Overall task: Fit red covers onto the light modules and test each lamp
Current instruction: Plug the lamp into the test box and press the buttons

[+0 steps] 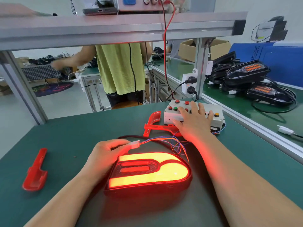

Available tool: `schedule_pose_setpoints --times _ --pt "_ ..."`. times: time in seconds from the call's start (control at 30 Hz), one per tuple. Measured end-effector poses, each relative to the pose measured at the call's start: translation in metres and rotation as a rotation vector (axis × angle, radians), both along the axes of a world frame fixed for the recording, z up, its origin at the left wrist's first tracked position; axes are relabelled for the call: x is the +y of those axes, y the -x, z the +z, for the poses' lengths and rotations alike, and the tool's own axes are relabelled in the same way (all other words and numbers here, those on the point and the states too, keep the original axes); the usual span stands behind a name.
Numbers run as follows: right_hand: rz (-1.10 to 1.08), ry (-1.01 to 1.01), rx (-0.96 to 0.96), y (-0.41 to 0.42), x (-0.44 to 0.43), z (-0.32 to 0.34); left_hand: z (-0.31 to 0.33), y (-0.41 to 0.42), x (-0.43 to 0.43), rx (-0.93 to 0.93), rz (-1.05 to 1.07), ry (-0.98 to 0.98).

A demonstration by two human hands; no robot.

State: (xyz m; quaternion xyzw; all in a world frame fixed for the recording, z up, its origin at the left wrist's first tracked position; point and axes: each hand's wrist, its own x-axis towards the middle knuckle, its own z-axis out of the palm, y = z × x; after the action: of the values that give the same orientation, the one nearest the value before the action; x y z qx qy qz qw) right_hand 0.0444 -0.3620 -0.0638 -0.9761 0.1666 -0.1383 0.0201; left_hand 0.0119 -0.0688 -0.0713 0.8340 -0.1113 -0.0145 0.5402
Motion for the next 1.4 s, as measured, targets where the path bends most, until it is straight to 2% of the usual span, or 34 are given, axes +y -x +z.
schedule_pose_setpoints --times 0.97,1.23,1.4 --pt "0.017 -0.063 -0.028 0.0 0.001 -0.003 -0.018 -0.016 0.009 -0.033 -0.043 0.025" --pt "0.045 -0.097 -0.146 0.003 0.006 0.001 -0.019 -0.017 0.009 -0.039 -0.042 0.035" --pt "0.177 -0.196 -0.411 0.008 0.017 0.014 -0.017 -0.016 0.007 -0.038 -0.044 0.048"
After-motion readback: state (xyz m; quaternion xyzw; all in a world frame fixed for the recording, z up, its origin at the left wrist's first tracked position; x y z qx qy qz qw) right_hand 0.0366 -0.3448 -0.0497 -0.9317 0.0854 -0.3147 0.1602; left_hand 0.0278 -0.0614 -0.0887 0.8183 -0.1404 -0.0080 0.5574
